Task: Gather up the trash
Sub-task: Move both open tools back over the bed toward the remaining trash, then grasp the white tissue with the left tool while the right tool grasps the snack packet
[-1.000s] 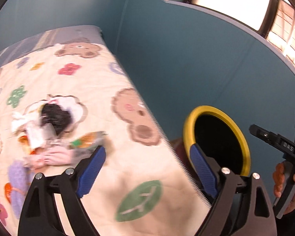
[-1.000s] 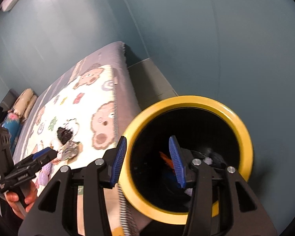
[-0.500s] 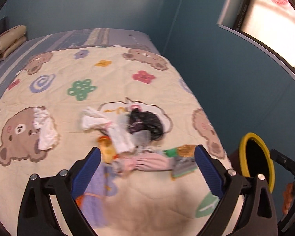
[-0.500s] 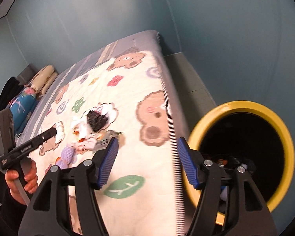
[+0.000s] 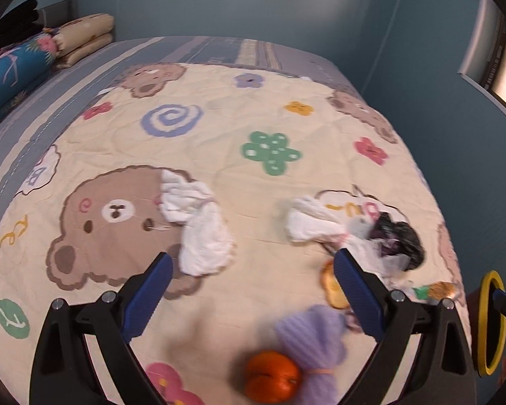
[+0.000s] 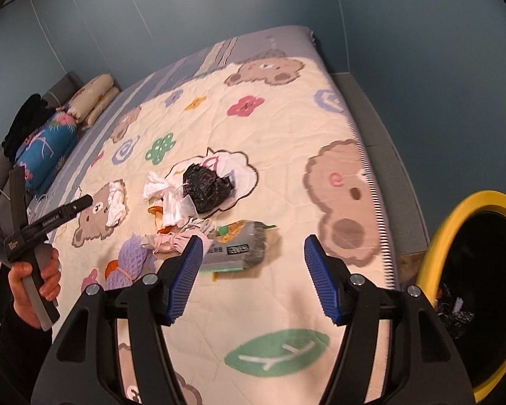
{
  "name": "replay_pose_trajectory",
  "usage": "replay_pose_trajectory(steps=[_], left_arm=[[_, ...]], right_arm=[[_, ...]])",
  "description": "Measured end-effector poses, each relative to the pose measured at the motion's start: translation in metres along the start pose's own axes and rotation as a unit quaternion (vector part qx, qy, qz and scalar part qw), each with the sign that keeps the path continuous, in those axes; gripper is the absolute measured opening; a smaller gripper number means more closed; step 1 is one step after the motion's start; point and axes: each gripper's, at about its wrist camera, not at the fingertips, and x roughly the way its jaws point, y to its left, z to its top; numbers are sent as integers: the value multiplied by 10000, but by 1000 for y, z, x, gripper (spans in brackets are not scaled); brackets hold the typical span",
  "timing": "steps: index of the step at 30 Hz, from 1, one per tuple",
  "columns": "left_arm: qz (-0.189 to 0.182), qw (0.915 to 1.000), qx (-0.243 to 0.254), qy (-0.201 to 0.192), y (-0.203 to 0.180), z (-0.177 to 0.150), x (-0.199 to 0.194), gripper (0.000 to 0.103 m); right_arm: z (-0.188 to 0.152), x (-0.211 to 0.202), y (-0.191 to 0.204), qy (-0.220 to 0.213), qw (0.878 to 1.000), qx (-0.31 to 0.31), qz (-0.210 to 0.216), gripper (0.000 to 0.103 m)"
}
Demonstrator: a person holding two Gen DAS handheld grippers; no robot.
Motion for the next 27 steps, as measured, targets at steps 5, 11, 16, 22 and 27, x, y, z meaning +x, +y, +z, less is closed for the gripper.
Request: replay_pose_trajectory(steps=[5, 11, 16, 22, 27], left_arm=[[265, 9991, -309, 67, 42, 8, 22, 92], [456, 9974, -494, 246, 70, 8, 50, 92], [425, 9964, -648, 354, 76, 10, 70, 92], [571, 9964, -480, 395, 63, 16, 89, 92], [587, 9965, -379, 465, 51, 17, 104, 92]], right_arm=[[2, 30, 8, 215, 9997, -75, -61, 60], [5, 54, 15, 360, 9991, -198, -117, 64], [5, 68, 20, 439, 9984, -300, -180, 66], [0, 81, 28, 490, 9972, -494, -291, 67], [-3, 93, 30, 613, 9962, -556, -278, 66]])
